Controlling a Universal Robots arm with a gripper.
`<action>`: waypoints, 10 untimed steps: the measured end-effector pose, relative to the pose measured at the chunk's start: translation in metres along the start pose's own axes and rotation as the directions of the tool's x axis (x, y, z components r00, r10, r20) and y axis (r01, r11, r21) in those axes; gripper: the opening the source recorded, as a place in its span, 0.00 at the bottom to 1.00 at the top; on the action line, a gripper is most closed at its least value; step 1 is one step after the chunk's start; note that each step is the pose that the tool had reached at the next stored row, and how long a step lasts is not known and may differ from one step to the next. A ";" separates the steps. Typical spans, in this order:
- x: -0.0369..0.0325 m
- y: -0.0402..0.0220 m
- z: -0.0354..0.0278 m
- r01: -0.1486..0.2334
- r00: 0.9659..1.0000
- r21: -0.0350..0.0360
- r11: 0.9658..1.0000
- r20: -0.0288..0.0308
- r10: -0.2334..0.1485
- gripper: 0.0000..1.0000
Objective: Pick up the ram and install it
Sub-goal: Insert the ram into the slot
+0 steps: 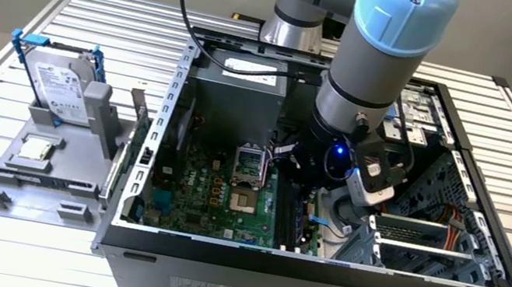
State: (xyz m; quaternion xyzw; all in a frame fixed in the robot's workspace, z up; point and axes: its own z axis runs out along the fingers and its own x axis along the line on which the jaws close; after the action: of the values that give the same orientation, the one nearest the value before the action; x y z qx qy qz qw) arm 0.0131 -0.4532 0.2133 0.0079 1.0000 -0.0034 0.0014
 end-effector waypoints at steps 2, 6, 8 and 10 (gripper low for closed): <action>0.0000 0.0000 0.0000 0.000 1.000 0.000 1.000 0.000 0.000 0.00; -0.0001 0.0001 0.0002 0.000 1.000 0.000 1.000 0.000 0.000 1.00; 0.0000 0.0000 0.0001 0.000 1.000 0.000 1.000 0.000 0.000 1.00; -0.0003 0.0000 -0.0008 0.000 1.000 0.000 1.000 -0.002 0.000 1.00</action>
State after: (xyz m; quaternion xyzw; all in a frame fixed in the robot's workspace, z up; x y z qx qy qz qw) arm 0.0133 -0.4532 0.2141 0.0079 1.0000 -0.0034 0.0002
